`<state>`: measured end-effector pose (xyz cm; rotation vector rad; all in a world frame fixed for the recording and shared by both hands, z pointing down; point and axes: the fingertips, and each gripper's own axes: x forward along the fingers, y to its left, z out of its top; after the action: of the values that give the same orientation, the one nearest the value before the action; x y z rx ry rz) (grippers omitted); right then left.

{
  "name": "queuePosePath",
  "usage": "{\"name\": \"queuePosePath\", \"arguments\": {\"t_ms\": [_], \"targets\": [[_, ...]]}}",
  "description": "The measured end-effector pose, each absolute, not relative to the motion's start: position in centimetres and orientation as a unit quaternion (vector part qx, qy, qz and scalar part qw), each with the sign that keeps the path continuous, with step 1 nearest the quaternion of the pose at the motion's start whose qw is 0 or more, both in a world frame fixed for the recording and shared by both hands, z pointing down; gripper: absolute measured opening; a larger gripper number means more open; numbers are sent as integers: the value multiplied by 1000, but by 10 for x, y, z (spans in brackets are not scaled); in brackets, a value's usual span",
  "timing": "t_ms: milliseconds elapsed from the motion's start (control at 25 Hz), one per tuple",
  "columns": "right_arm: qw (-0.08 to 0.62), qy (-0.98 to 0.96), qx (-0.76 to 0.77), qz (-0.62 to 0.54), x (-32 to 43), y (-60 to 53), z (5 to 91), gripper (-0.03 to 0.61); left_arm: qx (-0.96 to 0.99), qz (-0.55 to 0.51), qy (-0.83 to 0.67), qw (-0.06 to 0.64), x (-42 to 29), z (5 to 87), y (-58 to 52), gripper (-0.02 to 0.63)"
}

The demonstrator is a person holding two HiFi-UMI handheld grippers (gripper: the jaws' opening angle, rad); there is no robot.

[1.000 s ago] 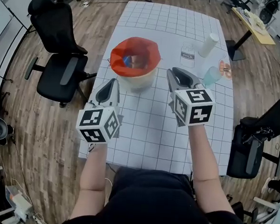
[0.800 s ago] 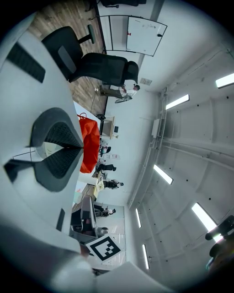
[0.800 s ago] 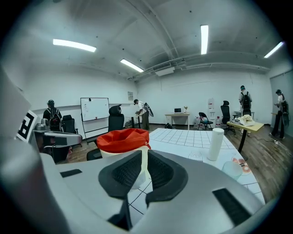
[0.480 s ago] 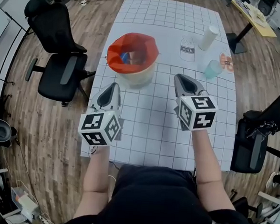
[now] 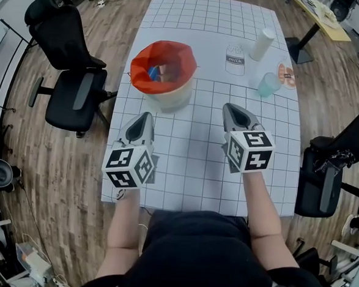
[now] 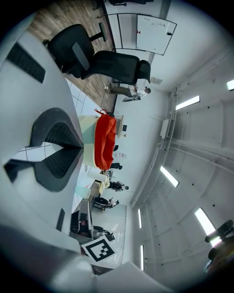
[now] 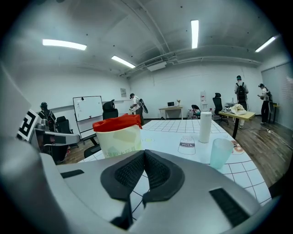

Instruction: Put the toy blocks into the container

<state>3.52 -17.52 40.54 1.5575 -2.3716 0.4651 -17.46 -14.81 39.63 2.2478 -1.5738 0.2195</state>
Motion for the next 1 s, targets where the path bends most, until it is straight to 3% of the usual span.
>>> {"name": "queuePosePath", "arguments": {"t_ms": [1000], "targets": [[149, -811, 537, 178, 45, -161, 426, 15, 802, 79, -550, 219, -166, 412, -142, 25]]}}
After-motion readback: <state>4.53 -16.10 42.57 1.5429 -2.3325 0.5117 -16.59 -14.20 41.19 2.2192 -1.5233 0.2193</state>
